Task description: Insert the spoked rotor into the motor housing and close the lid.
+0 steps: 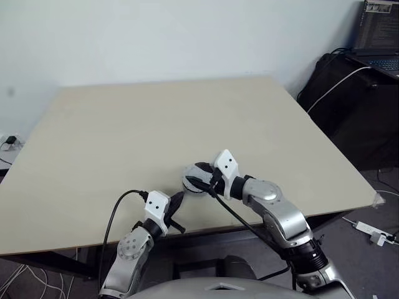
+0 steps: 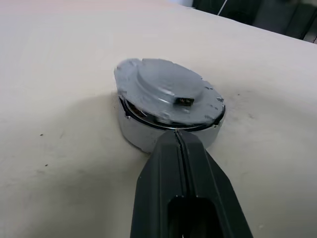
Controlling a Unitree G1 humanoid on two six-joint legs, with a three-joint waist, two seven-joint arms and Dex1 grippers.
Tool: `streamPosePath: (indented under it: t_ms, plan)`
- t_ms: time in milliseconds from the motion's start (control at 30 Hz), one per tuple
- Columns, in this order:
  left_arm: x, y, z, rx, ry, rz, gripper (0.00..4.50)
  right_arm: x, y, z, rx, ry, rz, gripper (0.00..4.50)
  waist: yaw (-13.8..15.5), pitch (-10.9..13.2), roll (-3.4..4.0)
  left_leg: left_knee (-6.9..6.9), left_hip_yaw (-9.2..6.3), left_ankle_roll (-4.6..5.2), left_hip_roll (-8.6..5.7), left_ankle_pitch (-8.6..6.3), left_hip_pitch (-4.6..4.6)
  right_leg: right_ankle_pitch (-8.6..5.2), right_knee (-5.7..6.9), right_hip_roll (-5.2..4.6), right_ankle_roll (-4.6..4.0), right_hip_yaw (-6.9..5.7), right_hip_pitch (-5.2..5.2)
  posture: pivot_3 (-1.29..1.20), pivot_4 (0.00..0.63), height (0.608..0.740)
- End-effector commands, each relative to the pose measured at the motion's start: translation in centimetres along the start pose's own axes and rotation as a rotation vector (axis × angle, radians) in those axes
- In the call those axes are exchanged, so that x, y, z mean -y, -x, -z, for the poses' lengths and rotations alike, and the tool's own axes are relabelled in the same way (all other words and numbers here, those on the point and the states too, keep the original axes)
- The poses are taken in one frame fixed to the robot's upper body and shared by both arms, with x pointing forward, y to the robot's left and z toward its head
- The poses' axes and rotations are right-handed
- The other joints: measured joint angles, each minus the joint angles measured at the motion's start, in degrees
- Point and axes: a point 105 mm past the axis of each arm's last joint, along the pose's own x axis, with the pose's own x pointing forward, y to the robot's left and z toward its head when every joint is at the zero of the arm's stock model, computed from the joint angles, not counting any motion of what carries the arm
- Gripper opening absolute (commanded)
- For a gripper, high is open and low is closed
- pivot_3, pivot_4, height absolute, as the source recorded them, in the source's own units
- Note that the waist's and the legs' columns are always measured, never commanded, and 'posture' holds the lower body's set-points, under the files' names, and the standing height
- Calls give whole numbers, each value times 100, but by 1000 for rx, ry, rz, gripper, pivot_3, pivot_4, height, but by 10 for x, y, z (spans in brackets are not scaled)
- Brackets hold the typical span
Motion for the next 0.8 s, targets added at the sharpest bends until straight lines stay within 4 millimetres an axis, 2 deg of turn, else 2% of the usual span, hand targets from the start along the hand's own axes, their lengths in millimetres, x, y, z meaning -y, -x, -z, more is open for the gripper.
streamPosePath:
  t_ms: [33, 100, 233, 800]
  plan:
    - [0, -3, -11, 45, -13, 6, 0, 7, -3, 2, -9, 53, -1, 3943, 0, -1, -1, 0, 0, 0, 0, 0, 0, 0, 0, 0, -1, 0, 0, 0, 0, 740]
    - [0, -3, -11, 46, -14, 4, 0, 9, -6, 8, -24, 43, -9, 4480, 0, -1, -1, 0, 0, 0, 1, 0, -1, 8, 0, 2, -13, 0, -1, 0, 0, 740]
    - [0, -2, -10, 45, -14, 2, 0, 11, -11, 17, -57, 42, -25, 4480, -3, -1, -1, 0, 2, 0, 1, 1, -1, 16, 0, 4, -25, 1, 0, 0, 0, 740]
    - [-6, -2, -6, 48, -19, -12, 0, 30, -30, 28, -96, 21, -10, 4480, -14, -4, 1, 3, 6, -3, 5, 3, 1, 21, 2, 13, -23, 9, 3, 0, 0, 740]
